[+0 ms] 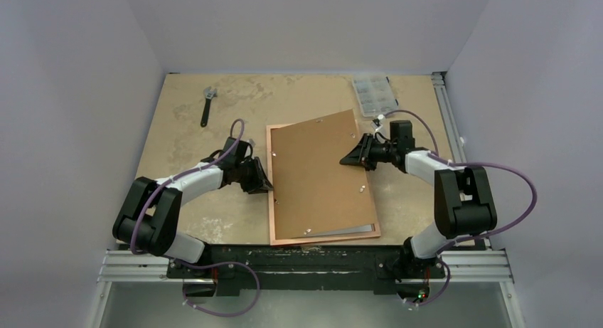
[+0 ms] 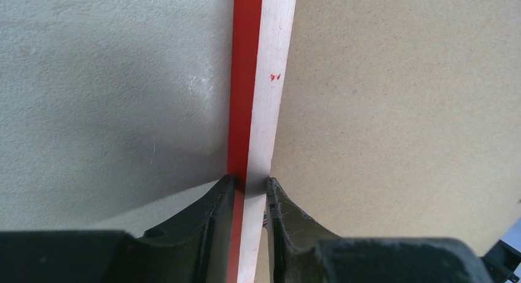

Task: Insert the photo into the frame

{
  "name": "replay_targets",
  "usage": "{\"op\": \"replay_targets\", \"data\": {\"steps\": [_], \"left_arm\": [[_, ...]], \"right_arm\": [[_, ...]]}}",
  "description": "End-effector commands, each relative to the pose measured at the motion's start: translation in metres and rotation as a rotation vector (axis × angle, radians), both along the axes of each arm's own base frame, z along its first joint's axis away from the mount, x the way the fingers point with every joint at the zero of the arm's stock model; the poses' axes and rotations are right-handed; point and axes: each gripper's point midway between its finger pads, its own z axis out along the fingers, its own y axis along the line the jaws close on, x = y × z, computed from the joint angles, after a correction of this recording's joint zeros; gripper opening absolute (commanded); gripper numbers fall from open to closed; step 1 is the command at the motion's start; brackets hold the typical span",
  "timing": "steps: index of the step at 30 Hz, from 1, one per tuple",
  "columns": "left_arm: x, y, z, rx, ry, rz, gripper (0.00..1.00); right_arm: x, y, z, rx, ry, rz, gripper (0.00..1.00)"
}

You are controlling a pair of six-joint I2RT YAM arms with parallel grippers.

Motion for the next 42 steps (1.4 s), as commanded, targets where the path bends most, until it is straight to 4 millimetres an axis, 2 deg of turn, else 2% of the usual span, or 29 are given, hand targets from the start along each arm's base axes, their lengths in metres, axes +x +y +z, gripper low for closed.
{"op": "replay_targets", "data": {"steps": [1,2,4,9,14,19,29,42], "left_arm": [[0.006,0.002,-0.002,0.014,-0.011,0.010,0.22],[0.006,0.003,-0.003,0.016,-0.010,0.010,0.22],[0.005,0.003,-0.003,0.021,-0.010,0.010,0.22],[0.004,0.006,-0.004,0.034,-0.006,0.012,0.21],[0.003,0.008,-0.004,0.043,-0.006,0.011,0.21],[0.002,0.009,-0.005,0.049,-0.002,0.010,0.20],[0.000,0.011,-0.006,0.065,0.002,0.009,0.19],[-0.001,0.016,-0.006,0.090,0.005,0.009,0.19]], "right_arm": [[-0.008,-0.002,-0.021,-0.134,0.025,0.064,0.30],[-0.009,-0.004,-0.023,-0.147,0.035,0.066,0.40],[-0.007,-0.004,-0.025,-0.170,0.038,0.074,0.50],[-0.008,-0.006,-0.029,-0.247,0.045,0.088,0.66],[-0.008,-0.002,-0.030,-0.291,0.046,0.104,0.92],[-0.009,0.003,-0.033,-0.349,0.049,0.132,0.95],[-0.008,-0.010,-0.040,-0.550,0.058,0.140,0.98],[-0.007,-0.020,-0.036,-0.673,0.052,0.135,0.99]]}}
